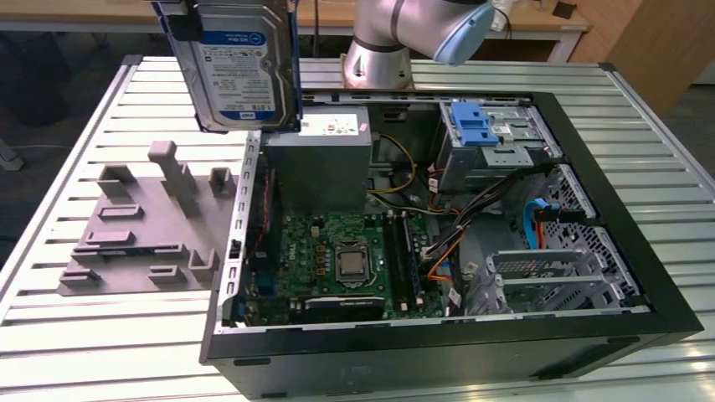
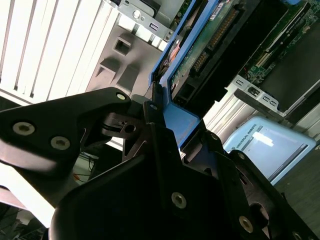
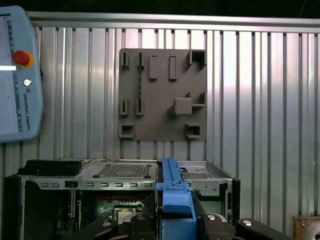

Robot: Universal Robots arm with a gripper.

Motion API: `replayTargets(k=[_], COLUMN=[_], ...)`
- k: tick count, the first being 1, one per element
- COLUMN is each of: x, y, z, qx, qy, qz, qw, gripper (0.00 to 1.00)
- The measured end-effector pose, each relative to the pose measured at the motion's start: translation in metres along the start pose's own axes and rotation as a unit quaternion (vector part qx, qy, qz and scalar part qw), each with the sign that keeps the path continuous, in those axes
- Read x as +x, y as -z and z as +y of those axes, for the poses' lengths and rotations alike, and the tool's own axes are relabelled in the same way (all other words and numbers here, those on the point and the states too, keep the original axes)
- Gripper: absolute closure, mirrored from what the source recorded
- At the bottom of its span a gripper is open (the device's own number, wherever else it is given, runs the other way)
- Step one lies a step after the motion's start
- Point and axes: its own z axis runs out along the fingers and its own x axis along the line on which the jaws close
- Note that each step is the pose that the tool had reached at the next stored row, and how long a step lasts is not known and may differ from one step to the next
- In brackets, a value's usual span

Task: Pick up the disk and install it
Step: 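Pick up the disk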

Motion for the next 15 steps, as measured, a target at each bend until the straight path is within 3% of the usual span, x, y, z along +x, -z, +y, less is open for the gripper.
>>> replayTargets(k=[5,12,15], x=[0.0001,0.0033,0.0076], y=[0.0001,0.0003,0.0005], z=[-0.0058,-0.0244,-0.0283], qx=[0.0,0.0,0.0], qy=[0.0,0.0,0.0], qz=[0.0,0.0,0.0], qw=[1.0,1.0,1.0], gripper=[0.64,0.64,0.64])
